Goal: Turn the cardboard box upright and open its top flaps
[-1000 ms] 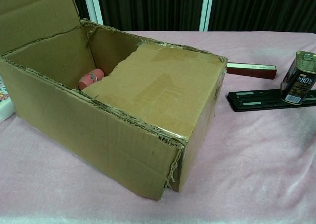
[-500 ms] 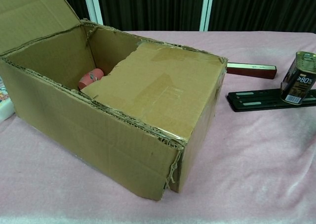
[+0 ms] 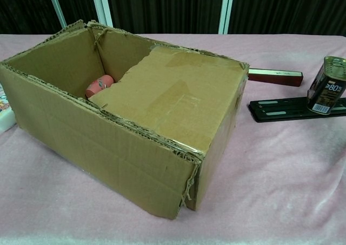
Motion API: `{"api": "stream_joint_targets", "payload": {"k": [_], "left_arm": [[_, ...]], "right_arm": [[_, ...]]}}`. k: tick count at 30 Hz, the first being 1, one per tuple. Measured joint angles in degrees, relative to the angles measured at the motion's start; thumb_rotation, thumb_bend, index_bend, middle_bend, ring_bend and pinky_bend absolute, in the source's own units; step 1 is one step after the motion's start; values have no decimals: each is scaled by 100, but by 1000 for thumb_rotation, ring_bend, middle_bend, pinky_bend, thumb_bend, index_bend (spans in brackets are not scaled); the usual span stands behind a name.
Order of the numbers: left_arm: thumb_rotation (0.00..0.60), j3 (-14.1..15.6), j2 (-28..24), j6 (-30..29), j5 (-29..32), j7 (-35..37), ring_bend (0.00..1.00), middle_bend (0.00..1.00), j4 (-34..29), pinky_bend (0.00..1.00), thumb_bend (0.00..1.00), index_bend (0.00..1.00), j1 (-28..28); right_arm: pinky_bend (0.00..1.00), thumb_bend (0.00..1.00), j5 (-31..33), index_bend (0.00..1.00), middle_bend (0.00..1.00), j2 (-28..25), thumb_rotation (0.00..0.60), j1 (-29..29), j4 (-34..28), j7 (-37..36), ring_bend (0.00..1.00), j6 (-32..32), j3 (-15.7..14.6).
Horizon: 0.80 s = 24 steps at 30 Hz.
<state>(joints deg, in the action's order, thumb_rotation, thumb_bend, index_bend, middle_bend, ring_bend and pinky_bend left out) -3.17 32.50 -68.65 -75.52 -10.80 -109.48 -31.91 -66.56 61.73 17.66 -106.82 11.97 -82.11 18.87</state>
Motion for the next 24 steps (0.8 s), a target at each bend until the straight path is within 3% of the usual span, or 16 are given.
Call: {"api": "stream_joint_targets", "payload": {"k": [5, 11, 16, 24], "left_arm": [[600, 83, 653, -1179, -67, 530, 28, 87, 62, 43, 233, 66, 938], [600, 258, 1552, -2206, -210, 980, 28, 87, 448, 44, 234, 65, 1915], [600, 331, 1960, -2482, -260, 1410, 28, 87, 924, 44, 234, 65, 2328], [600, 304, 2440, -2625, -339, 2005, 28, 87, 1699, 44, 238, 65, 2631]], "right_arm": [[230, 421, -241, 0, 10, -172, 600, 100, -93, -56, 0, 310, -95], [230, 445, -479, 0, 21, -438, 600, 472, -270, 164, 0, 843, -110], [230, 458, -463, 9, 29, -508, 600, 838, -413, 449, 0, 1231, -50], [250, 651, -274, 185, 209, -371, 600, 1737, -475, 1049, 136, 2108, 46]]}}
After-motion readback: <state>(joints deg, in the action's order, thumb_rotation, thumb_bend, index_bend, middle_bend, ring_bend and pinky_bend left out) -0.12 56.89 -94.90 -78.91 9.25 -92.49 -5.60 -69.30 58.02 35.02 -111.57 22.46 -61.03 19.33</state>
